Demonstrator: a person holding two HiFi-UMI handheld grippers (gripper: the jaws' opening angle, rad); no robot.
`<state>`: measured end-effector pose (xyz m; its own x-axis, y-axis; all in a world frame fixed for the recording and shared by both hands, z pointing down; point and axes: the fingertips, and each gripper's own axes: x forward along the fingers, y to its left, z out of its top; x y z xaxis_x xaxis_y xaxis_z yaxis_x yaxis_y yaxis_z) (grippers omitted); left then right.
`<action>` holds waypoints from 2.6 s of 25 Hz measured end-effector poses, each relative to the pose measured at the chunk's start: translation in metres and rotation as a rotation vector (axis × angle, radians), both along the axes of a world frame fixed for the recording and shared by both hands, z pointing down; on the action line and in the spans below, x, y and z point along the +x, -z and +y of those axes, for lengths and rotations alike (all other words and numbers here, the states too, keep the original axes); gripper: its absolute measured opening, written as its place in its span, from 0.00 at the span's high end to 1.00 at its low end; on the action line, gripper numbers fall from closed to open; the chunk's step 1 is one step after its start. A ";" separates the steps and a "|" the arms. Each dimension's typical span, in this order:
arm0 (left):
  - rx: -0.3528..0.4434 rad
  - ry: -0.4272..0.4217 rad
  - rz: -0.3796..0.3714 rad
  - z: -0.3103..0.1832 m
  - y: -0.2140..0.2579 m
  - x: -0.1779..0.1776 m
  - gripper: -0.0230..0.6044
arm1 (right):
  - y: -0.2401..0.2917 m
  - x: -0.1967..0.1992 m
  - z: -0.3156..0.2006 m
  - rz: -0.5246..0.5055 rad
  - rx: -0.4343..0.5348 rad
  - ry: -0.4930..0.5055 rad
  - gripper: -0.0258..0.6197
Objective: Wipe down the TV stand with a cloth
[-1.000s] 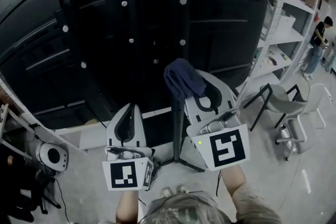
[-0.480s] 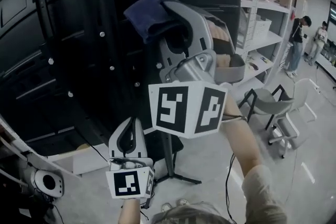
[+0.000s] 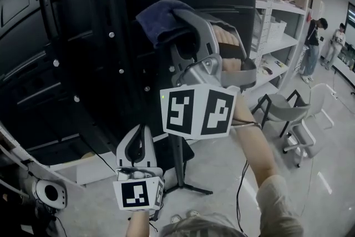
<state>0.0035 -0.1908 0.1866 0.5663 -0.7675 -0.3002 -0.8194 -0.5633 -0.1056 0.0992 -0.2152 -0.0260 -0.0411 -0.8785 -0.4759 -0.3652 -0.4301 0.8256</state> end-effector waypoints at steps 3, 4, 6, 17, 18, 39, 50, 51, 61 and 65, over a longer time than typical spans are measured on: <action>-0.013 -0.002 0.003 0.000 -0.004 -0.001 0.94 | -0.004 0.000 0.000 0.014 -0.009 -0.009 0.87; -0.019 -0.003 0.007 0.000 -0.005 -0.001 0.94 | -0.005 0.000 0.000 0.018 -0.012 -0.011 0.87; -0.029 -0.009 0.019 0.000 -0.007 -0.003 0.94 | -0.010 -0.001 0.000 0.025 -0.019 -0.011 0.87; -0.044 -0.005 0.034 0.000 -0.012 -0.007 0.94 | -0.040 -0.002 0.002 0.028 -0.060 -0.013 0.87; -0.045 -0.004 0.037 0.000 -0.012 -0.008 0.94 | -0.044 -0.002 0.002 0.030 -0.068 -0.012 0.87; -0.076 -0.011 0.025 0.006 -0.023 -0.007 0.94 | -0.122 -0.004 0.002 0.034 -0.210 -0.032 0.87; -0.093 0.003 0.014 0.002 -0.031 -0.011 0.94 | -0.150 -0.003 -0.002 -0.006 -0.241 -0.029 0.87; -0.095 0.004 0.013 0.002 -0.032 -0.011 0.94 | -0.151 -0.003 -0.002 -0.006 -0.241 -0.030 0.87; -0.111 0.007 0.013 0.000 -0.038 -0.011 0.94 | -0.170 -0.004 -0.002 0.007 -0.268 -0.043 0.87; -0.114 0.008 0.015 0.001 -0.039 -0.011 0.94 | -0.181 -0.005 -0.001 0.010 -0.290 -0.041 0.87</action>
<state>-0.0073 -0.1903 0.2258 0.5559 -0.8018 -0.2194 -0.8252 -0.5642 -0.0288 0.0944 -0.2166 0.1546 -0.0066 -0.9790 -0.2039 -0.3437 -0.1893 0.9198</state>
